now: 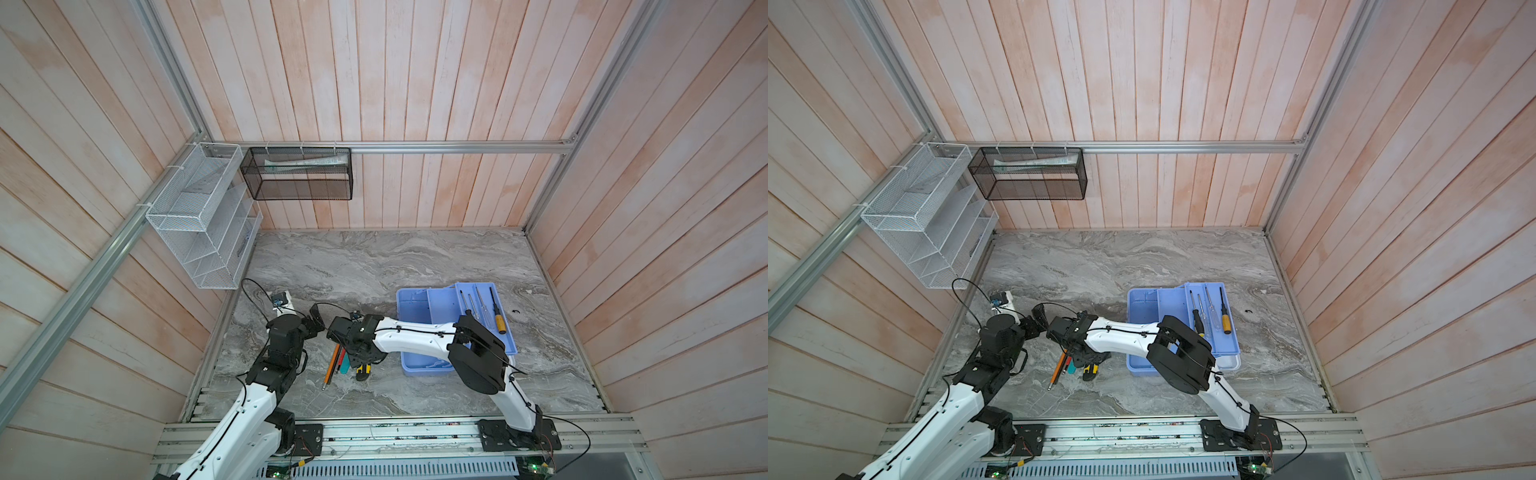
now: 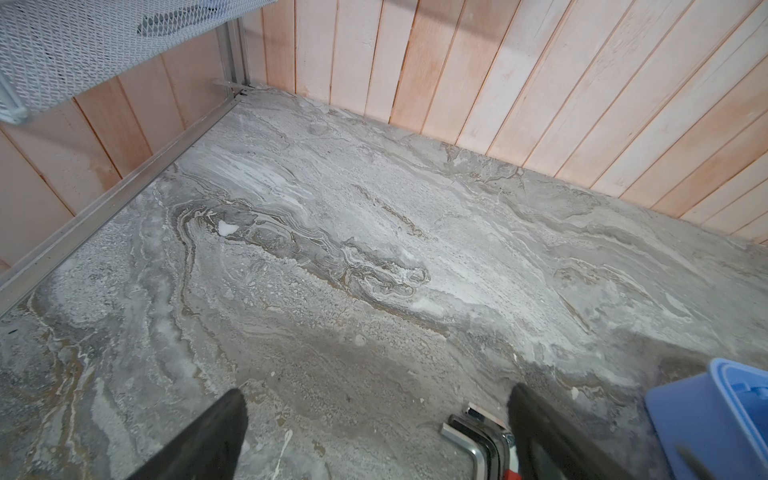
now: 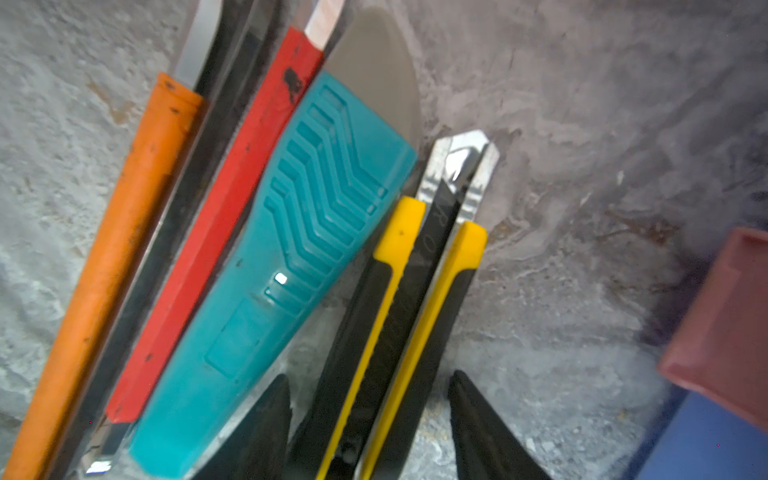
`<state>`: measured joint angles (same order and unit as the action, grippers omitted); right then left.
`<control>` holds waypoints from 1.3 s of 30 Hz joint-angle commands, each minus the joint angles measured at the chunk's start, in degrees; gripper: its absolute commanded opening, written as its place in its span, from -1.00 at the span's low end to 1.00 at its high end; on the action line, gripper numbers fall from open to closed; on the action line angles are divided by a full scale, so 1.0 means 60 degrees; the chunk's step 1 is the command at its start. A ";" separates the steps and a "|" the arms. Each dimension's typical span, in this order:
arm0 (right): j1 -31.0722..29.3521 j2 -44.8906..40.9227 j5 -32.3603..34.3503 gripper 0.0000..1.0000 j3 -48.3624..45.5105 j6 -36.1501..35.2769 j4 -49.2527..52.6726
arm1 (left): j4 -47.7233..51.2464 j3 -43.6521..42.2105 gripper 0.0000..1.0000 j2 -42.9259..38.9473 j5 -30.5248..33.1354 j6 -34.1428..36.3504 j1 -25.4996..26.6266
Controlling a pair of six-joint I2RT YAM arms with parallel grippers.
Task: Pack the tool kit
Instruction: 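Lower the right gripper and grasp a yellow-and-black utility knife, then lift the utility knife with the right gripper and carry it over the box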
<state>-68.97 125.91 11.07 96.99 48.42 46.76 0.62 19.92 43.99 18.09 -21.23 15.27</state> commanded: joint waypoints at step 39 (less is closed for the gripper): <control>0.0245 -0.1220 0.0044 -0.73 -0.1485 -0.0337 -0.0819 | -0.0056 -0.0110 0.99 -0.0162 0.0150 -0.0119 -0.0054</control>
<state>-67.94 121.25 10.39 89.19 46.28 40.93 0.62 19.92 43.29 18.31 -21.65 15.27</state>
